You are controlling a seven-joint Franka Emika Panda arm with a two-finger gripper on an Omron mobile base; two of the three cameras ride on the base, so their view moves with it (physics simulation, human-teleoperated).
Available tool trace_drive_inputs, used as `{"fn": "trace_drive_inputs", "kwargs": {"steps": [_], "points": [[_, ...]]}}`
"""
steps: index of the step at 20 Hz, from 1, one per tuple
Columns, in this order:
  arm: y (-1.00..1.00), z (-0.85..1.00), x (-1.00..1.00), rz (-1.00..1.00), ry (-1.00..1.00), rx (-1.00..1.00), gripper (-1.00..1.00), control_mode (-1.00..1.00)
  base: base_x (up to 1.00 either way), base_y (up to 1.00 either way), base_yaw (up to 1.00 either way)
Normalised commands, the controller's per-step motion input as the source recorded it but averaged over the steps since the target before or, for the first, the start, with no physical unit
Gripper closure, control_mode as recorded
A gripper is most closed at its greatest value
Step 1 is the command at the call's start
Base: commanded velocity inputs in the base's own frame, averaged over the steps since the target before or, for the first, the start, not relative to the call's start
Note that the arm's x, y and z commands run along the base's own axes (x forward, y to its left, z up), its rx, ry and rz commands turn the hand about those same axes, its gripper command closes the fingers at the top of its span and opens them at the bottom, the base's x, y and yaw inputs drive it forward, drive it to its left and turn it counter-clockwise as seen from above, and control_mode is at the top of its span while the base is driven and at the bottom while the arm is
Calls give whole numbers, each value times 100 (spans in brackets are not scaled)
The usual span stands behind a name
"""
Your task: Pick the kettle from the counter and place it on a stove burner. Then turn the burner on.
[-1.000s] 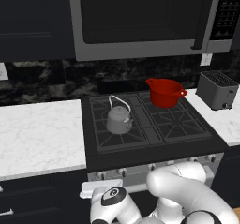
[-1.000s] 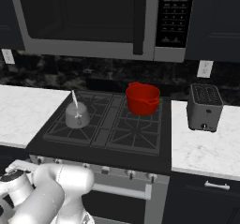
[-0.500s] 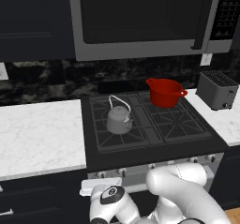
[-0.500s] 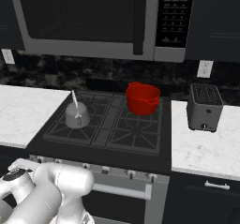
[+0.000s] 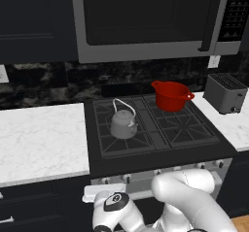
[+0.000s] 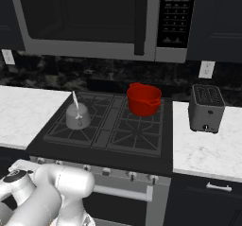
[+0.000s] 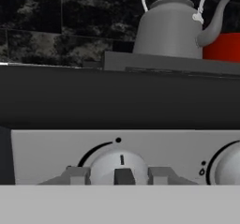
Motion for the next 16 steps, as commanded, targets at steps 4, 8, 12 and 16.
{"fn": "trace_drive_inputs", "kwargs": {"steps": [4,8,12,16], "points": [[0,0,25,0,0,0,100,-100,0,0,0],[4,-8,40,0,0,-6,100,-100,0,0,0],[15,-22,42,0,0,-14,100,-100,0,0,0],[26,-26,25,0,-5,-21,100,-100,0,0,0]]}}
